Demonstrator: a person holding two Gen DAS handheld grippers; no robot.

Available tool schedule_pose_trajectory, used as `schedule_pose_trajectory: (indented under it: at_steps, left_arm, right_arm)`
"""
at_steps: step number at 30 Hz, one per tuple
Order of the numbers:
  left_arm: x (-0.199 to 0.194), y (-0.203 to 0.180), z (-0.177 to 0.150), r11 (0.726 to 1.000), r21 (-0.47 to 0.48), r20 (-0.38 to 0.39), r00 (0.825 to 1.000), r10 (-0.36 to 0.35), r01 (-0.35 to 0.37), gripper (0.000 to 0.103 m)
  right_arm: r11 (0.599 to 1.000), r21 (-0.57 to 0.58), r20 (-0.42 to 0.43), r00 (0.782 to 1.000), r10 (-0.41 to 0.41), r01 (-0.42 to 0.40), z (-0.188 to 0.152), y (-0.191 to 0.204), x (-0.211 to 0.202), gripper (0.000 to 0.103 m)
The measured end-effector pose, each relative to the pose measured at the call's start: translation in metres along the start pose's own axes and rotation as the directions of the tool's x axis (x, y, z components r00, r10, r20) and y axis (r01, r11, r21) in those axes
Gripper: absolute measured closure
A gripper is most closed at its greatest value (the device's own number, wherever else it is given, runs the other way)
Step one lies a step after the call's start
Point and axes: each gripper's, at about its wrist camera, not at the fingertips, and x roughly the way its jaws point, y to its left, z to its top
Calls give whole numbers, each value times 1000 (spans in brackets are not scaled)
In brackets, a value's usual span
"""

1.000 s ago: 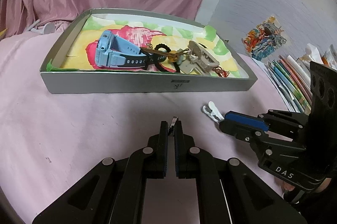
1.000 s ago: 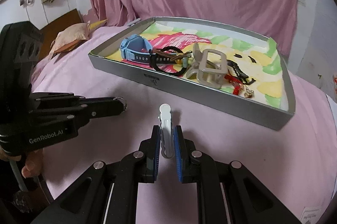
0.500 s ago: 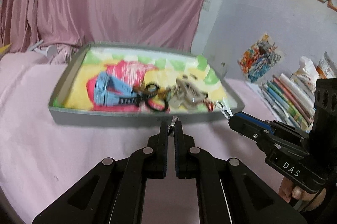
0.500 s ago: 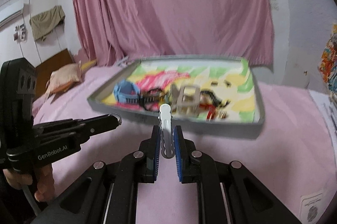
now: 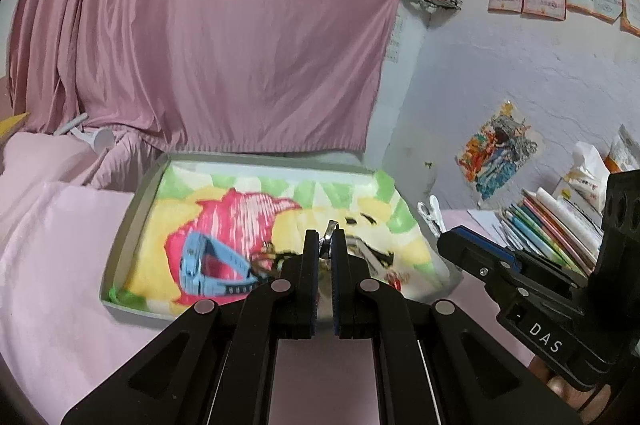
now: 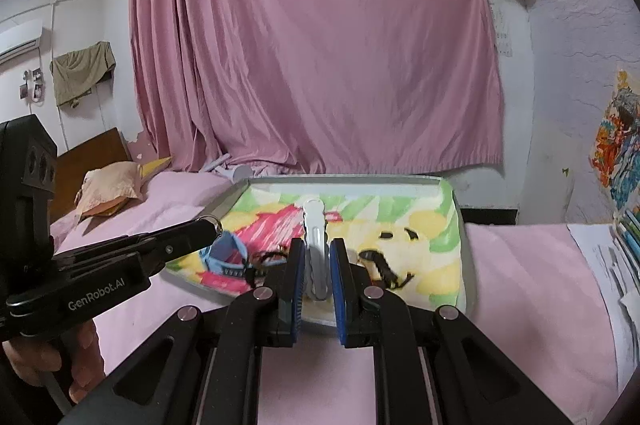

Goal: Organize jewelry
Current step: 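Carry the ring and white hair clip into the tray and open both tools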

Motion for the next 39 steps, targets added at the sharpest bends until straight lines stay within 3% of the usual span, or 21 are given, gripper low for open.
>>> schedule_pose_trajectory:
  at_steps: [8, 13, 20, 26, 39]
  left_arm:
    - [21, 12, 19, 999, -4, 25, 999, 40, -40, 99]
    - [45, 18, 30, 998, 2, 16, 998, 66, -66, 99]
    - [91, 38, 32, 994, -38, -115, 988, 98, -103, 99]
    - [118, 49, 33, 990, -72, -204, 973, 108, -125, 99]
    - [158, 48, 22, 986, -51, -345, 929, 134, -161, 99]
  right_arm:
    - [1000, 10, 27, 999, -23, 23, 15, -13, 22, 91]
    - [999, 7, 3, 999, -45, 45, 24, -21, 46, 91]
    - [997, 35, -129, 990, -60, 65, 26, -41, 92, 91]
    - [994, 67, -253, 965, -63, 83, 21, -62, 125, 91]
    - [994, 56, -360, 930, -68, 95, 16, -71, 143, 91]
